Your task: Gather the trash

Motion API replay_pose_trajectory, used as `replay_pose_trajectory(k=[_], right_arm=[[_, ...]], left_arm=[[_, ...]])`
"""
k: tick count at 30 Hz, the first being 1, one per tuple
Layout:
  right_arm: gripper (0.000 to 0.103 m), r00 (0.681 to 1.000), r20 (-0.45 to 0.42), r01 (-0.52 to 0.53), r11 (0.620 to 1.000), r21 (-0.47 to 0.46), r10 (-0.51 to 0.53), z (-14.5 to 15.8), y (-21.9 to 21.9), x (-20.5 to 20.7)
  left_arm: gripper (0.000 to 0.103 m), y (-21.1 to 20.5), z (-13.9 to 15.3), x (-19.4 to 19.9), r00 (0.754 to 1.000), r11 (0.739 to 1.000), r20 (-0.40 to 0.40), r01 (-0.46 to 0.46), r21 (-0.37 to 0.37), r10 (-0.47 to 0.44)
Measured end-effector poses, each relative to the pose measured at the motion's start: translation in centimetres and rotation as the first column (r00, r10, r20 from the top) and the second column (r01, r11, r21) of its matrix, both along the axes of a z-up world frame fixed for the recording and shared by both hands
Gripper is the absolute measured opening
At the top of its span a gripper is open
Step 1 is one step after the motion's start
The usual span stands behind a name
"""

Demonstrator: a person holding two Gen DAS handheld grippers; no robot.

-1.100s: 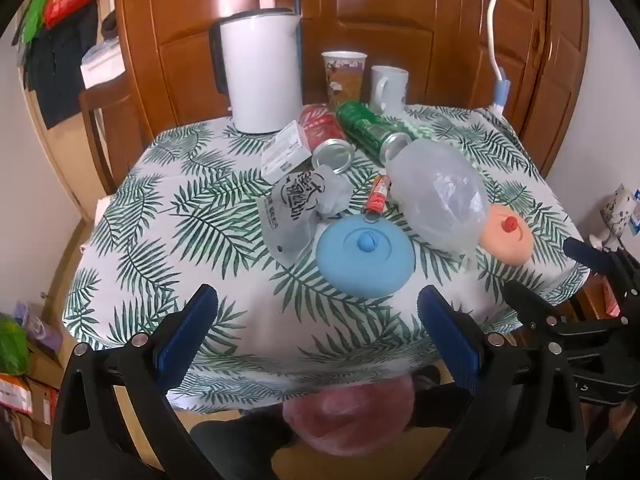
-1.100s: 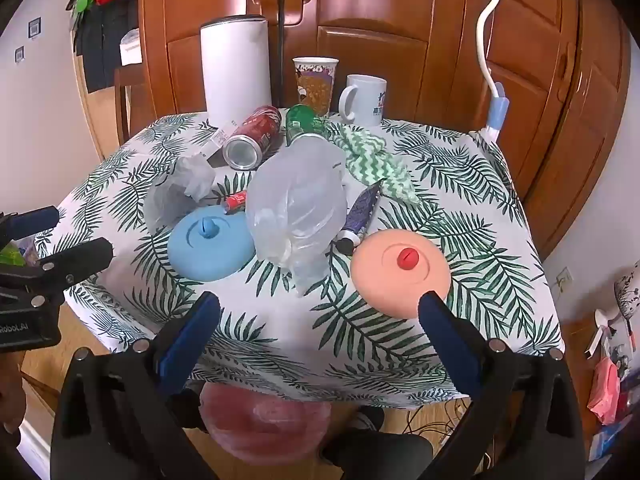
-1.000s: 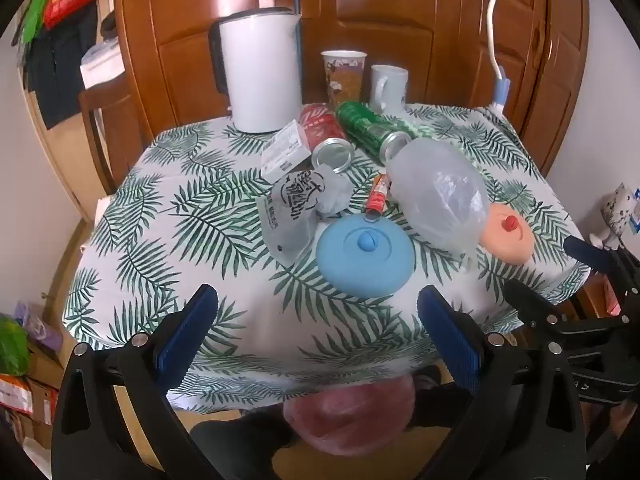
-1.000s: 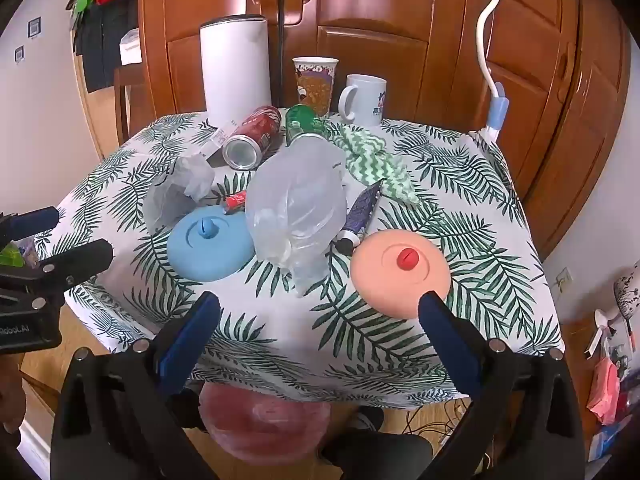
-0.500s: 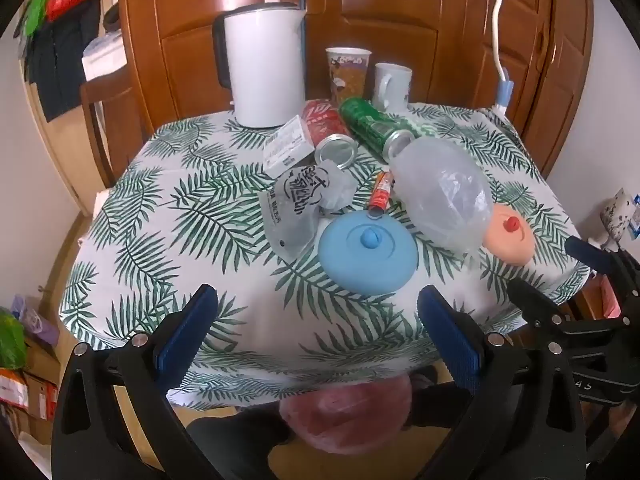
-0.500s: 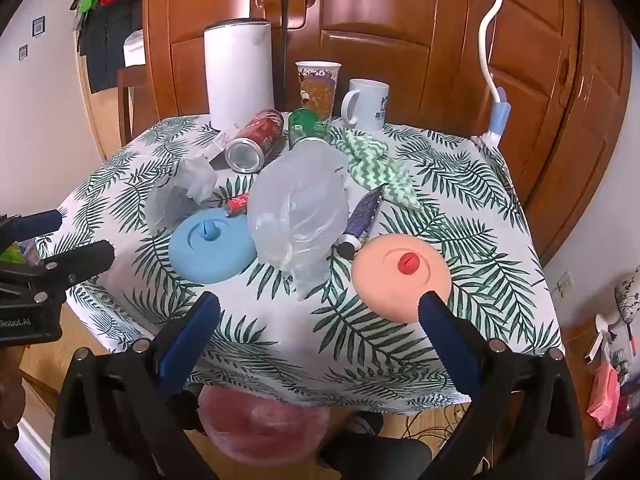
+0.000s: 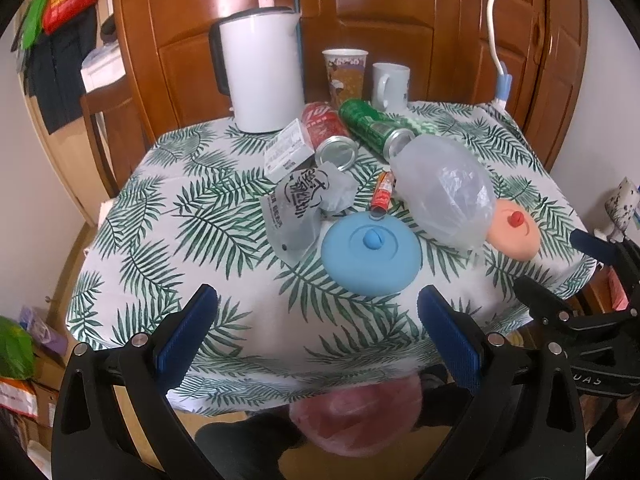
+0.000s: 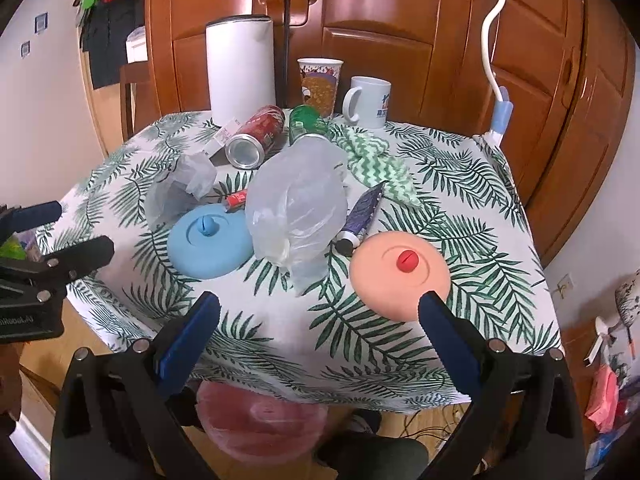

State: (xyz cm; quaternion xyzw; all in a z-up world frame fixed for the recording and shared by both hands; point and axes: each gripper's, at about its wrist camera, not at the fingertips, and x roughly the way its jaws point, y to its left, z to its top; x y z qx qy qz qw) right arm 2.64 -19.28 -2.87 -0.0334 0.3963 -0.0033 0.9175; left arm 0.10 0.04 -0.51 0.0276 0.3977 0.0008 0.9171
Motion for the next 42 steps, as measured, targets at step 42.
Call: replay_pose_trajectory(k=[42], right_arm=[[0.098,1.0,0.007,0.005,0.999,0.037,-0.005,0.03,-0.74,-0.07]], left_arm=[[0.097,0.21,-0.34,0.29,1.0,1.0,-0.016,0.002,-0.021,-0.002]])
